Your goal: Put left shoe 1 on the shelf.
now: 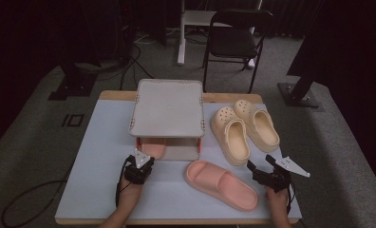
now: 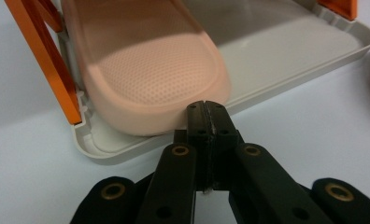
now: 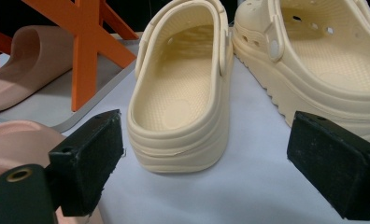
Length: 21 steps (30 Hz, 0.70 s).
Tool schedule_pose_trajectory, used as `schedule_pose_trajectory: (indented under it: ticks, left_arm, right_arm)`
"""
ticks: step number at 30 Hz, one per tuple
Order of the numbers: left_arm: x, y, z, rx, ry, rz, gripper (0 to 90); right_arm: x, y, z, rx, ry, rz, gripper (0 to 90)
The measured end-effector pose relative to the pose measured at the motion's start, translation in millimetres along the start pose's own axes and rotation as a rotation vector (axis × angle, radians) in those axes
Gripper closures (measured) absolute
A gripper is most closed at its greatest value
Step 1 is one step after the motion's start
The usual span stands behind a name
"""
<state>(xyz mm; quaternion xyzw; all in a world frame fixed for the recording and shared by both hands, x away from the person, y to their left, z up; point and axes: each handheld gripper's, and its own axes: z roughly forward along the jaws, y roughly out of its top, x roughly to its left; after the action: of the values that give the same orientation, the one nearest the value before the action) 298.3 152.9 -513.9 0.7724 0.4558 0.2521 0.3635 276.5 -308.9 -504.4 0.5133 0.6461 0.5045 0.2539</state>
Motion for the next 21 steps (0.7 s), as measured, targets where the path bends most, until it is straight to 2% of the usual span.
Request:
schedule_pose_trajectory:
  ticks: [4,13,14,16,18,21]
  left_arm:
    - [-0.6,1.4,-6.8,-0.011,-0.014,0.011,86.9]
    - [8.0,-5.4,-22.0,-0.040,-0.094,-0.023,81.6]
    - [8.9,-7.0,-24.2,-0.052,-0.096,-0.021,78.6]
    - [11.0,-10.9,-28.2,-0.066,-0.083,-0.016,78.6]
    - [15.1,-14.6,-31.1,-0.068,-0.088,-0.038,78.5]
    - [21.6,-18.0,-36.0,-0.077,-0.108,-0.047,76.8]
  right_arm:
    - [-0.9,-0.1,0.0,0.000,0.000,0.004,10.2]
    - [0.0,1.2,0.2,-0.001,0.001,-0.001,10.1]
    - [0.1,1.5,0.6,-0.001,0.002,0.001,10.2]
    - [0.8,2.1,1.1,0.001,0.009,0.003,10.2]
    - [1.0,3.4,1.7,0.006,0.025,0.018,10.1]
    - [1.8,5.6,2.1,0.001,0.033,0.023,10.2]
